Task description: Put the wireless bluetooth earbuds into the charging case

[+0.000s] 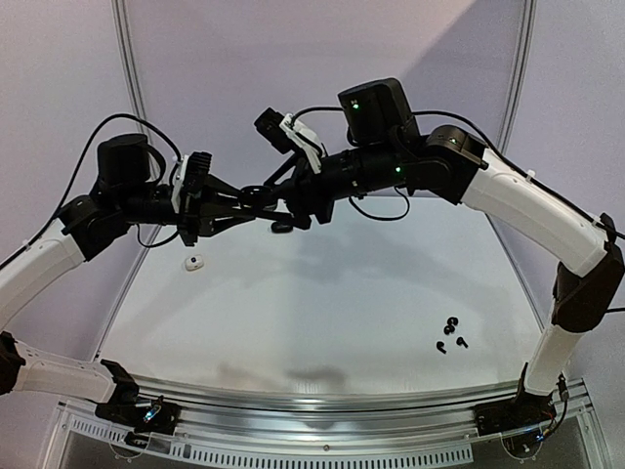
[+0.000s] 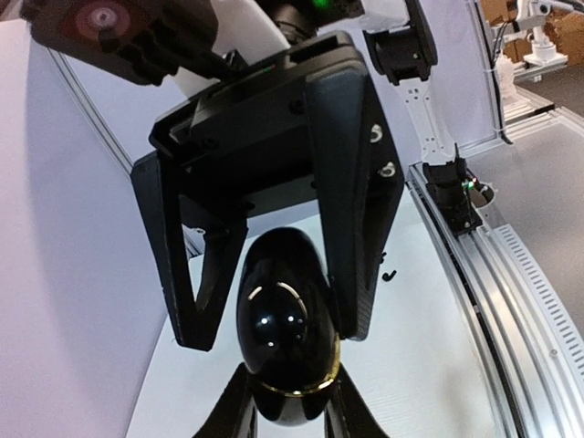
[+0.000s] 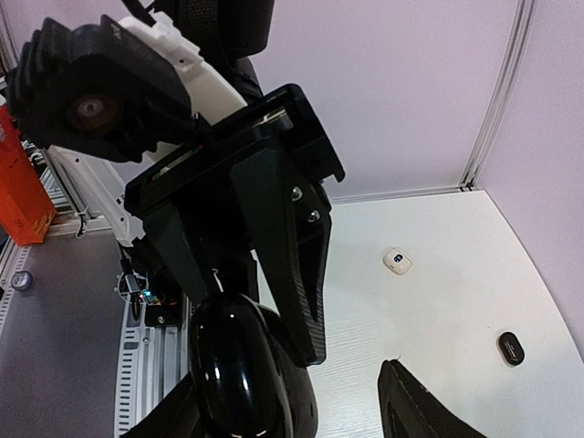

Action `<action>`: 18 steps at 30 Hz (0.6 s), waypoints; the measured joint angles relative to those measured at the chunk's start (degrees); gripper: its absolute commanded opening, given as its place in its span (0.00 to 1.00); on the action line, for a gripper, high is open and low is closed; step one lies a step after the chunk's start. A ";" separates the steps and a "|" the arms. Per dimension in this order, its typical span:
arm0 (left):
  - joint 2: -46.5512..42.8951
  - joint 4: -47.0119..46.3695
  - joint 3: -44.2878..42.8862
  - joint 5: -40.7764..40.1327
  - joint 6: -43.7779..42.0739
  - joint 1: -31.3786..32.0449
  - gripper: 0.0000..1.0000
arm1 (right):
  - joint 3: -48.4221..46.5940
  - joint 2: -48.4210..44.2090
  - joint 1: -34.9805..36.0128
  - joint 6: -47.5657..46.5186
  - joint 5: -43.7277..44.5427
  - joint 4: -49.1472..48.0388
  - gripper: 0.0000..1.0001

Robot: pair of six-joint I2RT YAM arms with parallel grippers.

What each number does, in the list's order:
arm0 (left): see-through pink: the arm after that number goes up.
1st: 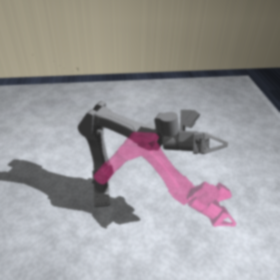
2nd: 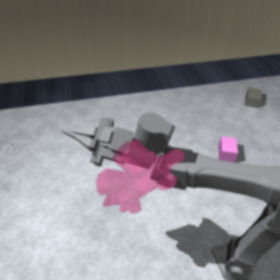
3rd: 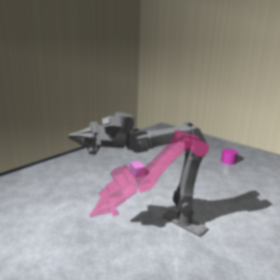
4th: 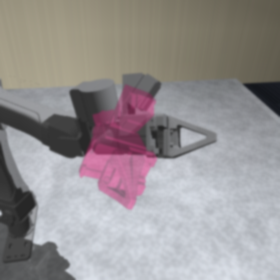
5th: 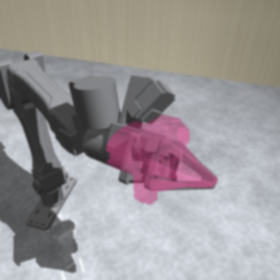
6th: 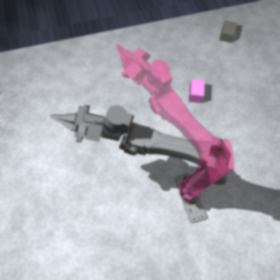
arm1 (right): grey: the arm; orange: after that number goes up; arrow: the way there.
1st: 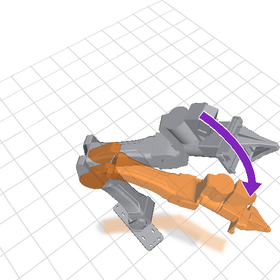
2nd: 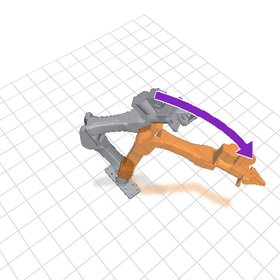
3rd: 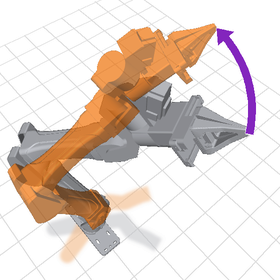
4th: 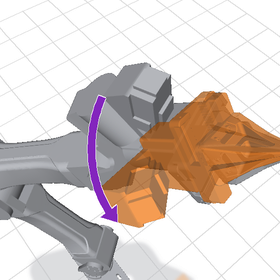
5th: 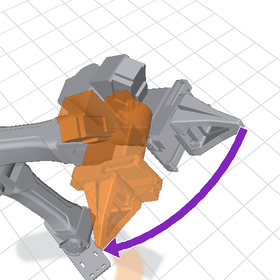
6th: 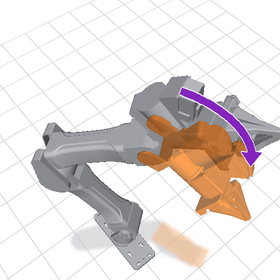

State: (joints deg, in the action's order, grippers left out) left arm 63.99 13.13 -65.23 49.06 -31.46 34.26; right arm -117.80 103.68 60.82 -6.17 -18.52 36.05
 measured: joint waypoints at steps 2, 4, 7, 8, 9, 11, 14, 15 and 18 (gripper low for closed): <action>0.00 0.74 -0.11 -0.55 -1.81 0.04 0.00 | 0.00 0.02 -0.02 0.33 0.00 0.00 0.61; 0.00 1.79 -0.11 -0.87 -3.41 0.09 0.00 | 0.00 0.02 -0.04 0.85 0.02 -0.15 0.61; -0.02 3.45 -0.11 -1.25 -5.84 0.37 0.00 | 0.00 0.02 -0.15 1.49 0.26 -1.05 0.61; -0.02 4.00 -0.11 -1.14 -6.45 0.66 0.00 | -0.07 0.02 -0.35 1.77 0.42 -1.79 0.61; -0.02 4.52 -0.09 -1.11 -6.97 1.07 0.00 | -0.22 0.04 -0.61 2.03 0.63 -2.21 0.61; -0.20 4.63 -0.09 -1.53 -7.61 1.42 0.00 | -0.44 0.04 -1.05 2.29 0.63 -2.27 0.61; -0.66 4.66 0.04 -2.08 -7.89 1.42 0.00 | -0.68 0.37 -1.05 2.51 0.59 -2.38 0.61; -0.81 4.55 0.20 -2.25 -7.78 1.42 0.00 | -0.76 0.50 -1.05 2.56 0.57 -2.51 0.61; -1.18 4.31 0.83 -2.49 -6.88 1.42 0.00 | -0.76 0.79 -1.05 2.75 0.44 -2.64 0.62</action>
State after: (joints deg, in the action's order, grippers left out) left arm 62.81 17.43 -64.40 46.57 -38.35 35.68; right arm -118.56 104.47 59.77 -3.42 -18.09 33.41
